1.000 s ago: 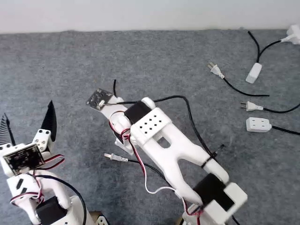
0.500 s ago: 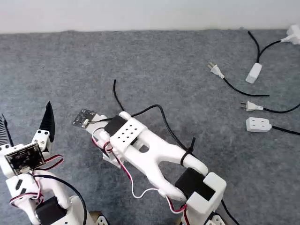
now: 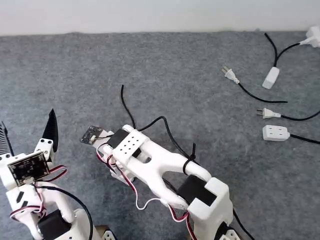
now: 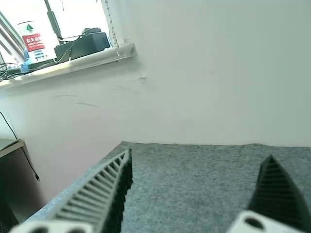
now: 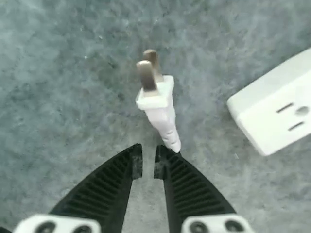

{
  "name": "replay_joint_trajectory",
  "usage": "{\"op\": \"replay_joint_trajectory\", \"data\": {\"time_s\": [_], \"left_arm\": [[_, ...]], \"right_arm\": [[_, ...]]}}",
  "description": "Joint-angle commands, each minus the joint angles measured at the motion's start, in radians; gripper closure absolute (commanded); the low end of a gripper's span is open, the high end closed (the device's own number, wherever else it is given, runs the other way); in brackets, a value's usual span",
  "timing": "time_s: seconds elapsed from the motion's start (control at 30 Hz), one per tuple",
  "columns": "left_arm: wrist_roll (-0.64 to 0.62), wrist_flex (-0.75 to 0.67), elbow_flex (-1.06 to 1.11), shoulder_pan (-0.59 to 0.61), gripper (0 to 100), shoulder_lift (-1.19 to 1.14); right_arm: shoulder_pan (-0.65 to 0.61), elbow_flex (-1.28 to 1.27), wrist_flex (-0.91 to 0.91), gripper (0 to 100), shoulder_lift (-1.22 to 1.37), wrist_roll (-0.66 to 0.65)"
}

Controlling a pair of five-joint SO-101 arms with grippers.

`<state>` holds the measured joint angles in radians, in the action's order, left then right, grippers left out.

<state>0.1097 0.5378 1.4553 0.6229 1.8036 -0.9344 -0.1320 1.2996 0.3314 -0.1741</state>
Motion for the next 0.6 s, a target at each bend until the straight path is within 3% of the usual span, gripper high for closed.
{"op": "replay_joint_trajectory", "data": {"time_s": [0.0, 0.4, 0.57], "left_arm": [[0.011, -0.034, -0.059, 0.006, 60, 0.012], [0.012, -0.034, -0.059, 0.006, 60, 0.012], [0.012, -0.034, -0.059, 0.006, 60, 0.012]], "right_arm": [[-0.007, 0.015, -0.038, 94.0, -0.005, 0.006], [-0.002, 0.203, 0.084, 93.5, -0.002, 0.003], [-0.002, 0.199, 0.084, 85.1, 0.002, 0.011]]}}
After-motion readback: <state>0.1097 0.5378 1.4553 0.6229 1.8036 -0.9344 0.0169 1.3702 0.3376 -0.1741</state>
